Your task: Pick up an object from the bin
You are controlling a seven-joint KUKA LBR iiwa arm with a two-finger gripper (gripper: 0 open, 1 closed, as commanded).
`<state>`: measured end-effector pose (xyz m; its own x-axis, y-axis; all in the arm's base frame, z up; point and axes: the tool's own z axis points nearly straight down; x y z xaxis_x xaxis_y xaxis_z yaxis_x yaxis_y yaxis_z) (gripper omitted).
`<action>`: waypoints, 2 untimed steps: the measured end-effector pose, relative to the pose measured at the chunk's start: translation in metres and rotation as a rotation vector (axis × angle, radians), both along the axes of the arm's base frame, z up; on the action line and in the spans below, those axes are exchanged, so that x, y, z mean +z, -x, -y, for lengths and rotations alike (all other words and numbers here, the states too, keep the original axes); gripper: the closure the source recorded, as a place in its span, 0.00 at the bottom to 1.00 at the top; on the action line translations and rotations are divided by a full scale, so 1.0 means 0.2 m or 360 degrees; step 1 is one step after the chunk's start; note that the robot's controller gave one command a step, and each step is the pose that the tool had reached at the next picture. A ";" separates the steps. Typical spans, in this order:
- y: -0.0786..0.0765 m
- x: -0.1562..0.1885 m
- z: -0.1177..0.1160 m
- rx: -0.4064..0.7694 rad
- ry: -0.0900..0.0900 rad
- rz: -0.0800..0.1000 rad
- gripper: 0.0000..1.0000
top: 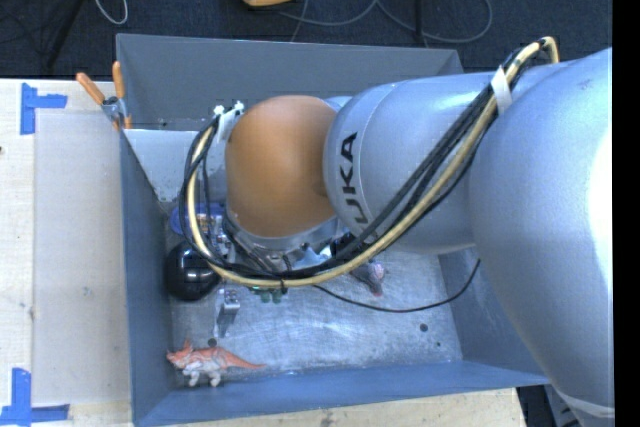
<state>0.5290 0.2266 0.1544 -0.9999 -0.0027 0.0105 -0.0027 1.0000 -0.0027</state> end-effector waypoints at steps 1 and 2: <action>0.00 0.01 0.00 -0.0002 -0.0001 0.0004 0.00; 0.00 0.03 0.07 0.0186 -0.0005 0.0011 0.00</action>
Offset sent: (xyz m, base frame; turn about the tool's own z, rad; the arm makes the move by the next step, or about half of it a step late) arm 0.0026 -0.0481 0.0081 -0.2924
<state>0.5299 0.2116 0.1598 -0.9929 -0.1192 0.0037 -0.1192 0.9929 0.0002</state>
